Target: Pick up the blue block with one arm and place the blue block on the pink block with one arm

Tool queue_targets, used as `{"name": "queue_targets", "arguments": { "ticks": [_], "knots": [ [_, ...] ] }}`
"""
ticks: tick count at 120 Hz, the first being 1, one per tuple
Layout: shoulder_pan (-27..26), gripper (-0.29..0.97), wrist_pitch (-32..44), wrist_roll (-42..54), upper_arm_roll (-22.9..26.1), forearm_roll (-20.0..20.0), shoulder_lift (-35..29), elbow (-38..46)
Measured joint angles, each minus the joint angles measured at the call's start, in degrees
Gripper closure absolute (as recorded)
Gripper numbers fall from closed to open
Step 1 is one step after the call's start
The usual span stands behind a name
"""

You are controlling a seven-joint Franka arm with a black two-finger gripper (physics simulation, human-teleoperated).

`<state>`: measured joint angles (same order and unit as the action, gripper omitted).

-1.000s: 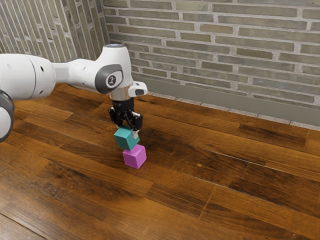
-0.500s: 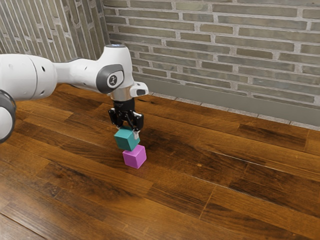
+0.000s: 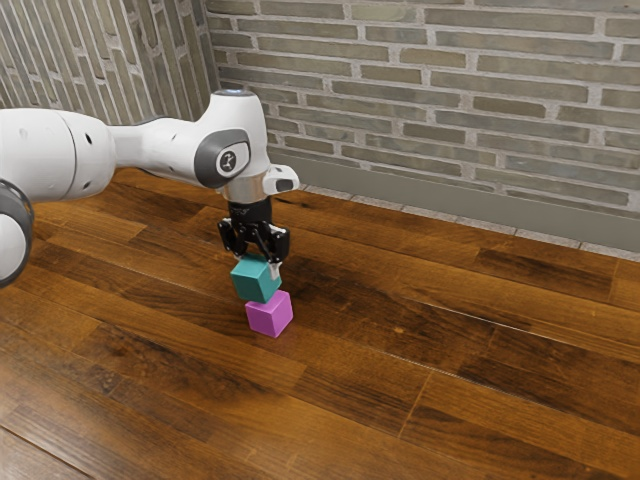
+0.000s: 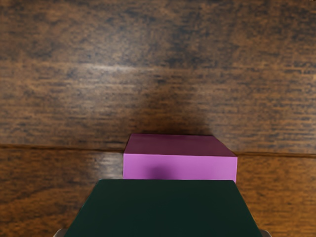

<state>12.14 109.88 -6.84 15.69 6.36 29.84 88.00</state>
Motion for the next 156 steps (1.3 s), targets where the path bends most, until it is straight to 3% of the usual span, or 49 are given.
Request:
{"name": "queue_targets", "arguments": {
  "ticks": [72, 105, 134, 156],
  "knots": [
    [-0.6, 0.33, -0.5, -1.0, 0.1, 0.6, 0.8, -1.0],
    [-0.7, 0.10, -0.7, -0.8, 0.2, 0.1, 0.9, -1.0],
    [-0.6, 0.03, -4.5, -0.7, 0.2, 0.2, -2.9, -6.2],
    [-0.5, 0.01, -10.7, 0.8, 0.4, 3.3, -6.9, -10.2]
  ]
}}
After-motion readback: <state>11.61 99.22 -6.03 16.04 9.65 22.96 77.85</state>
